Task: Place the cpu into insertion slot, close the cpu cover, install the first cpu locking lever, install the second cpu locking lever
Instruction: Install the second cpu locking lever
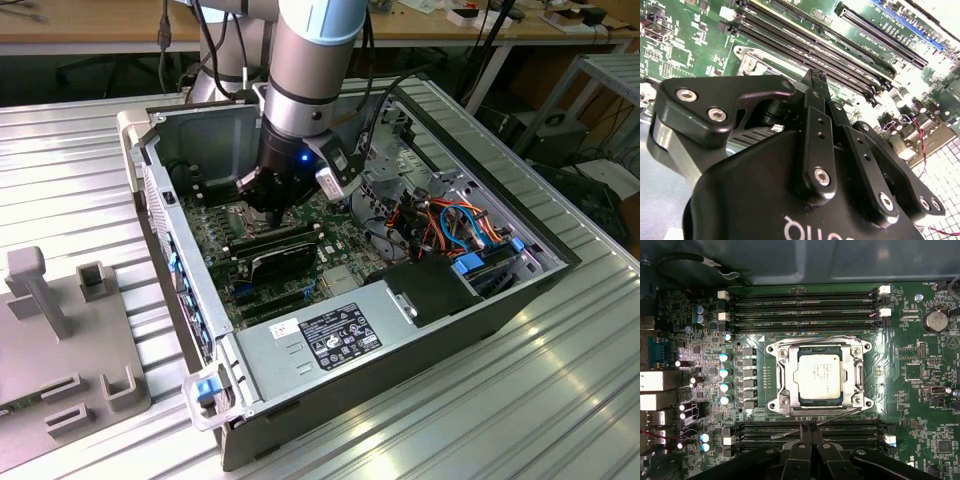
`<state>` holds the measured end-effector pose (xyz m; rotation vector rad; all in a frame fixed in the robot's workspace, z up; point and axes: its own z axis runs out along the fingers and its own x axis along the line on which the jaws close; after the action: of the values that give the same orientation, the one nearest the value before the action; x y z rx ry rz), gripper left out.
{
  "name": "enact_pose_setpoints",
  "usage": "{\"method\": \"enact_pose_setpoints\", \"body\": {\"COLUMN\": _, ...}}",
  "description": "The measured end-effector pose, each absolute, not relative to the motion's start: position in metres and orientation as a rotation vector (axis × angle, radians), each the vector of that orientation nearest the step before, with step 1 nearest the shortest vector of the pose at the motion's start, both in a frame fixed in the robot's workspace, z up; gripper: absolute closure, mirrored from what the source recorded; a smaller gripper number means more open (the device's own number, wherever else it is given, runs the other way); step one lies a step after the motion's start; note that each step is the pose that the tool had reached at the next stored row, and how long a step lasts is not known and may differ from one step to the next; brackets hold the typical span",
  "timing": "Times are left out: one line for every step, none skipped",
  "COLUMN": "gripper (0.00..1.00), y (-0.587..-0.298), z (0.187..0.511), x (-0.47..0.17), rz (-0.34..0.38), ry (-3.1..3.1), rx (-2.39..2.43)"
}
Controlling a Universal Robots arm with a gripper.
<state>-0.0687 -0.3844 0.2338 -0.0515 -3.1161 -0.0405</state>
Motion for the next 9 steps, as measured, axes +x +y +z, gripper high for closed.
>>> {"method": "enact_pose_setpoints", "body": {"gripper": 0.89, "y": -0.384, "z": 0.233, "x": -0.070, "rz": -0.041, "ry": -3.116, "rx": -0.051}}
{"method": "enact_pose_setpoints", "body": {"gripper": 0.89, "y": -0.384, "z": 0.233, "x": -0.072, "rz": -0.042, "ry": -3.116, "rx": -0.051}}
{"method": "enact_pose_setpoints", "body": {"gripper": 0.89, "y": -0.384, "z": 0.232, "x": -0.073, "rz": -0.043, "ry": -3.116, "rx": -0.051}}
{"method": "enact_pose_setpoints", "body": {"gripper": 0.89, "y": -0.384, "z": 0.231, "x": -0.076, "rz": -0.044, "ry": -3.116, "rx": -0.051}}
{"method": "enact_pose_setpoints", "body": {"gripper": 0.89, "y": -0.384, "z": 0.230, "x": -0.077, "rz": -0.045, "ry": -3.116, "rx": -0.052}}
{"method": "enact_pose_setpoints", "body": {"gripper": 0.89, "y": -0.384, "z": 0.229, "x": -0.078, "rz": -0.046, "ry": -3.116, "rx": -0.052}}
{"method": "enact_pose_setpoints", "body": {"gripper": 0.89, "y": -0.384, "z": 0.227, "x": -0.078, "rz": -0.046, "ry": -3.116, "rx": -0.052}}
{"method": "enact_pose_setpoints", "body": {"gripper": 0.89, "y": -0.384, "z": 0.225, "x": -0.079, "rz": -0.047, "ry": -3.116, "rx": -0.052}}
{"method": "enact_pose_setpoints", "body": {"gripper": 0.89, "y": -0.384, "z": 0.223, "x": -0.079, "rz": -0.048, "ry": -3.116, "rx": -0.051}}
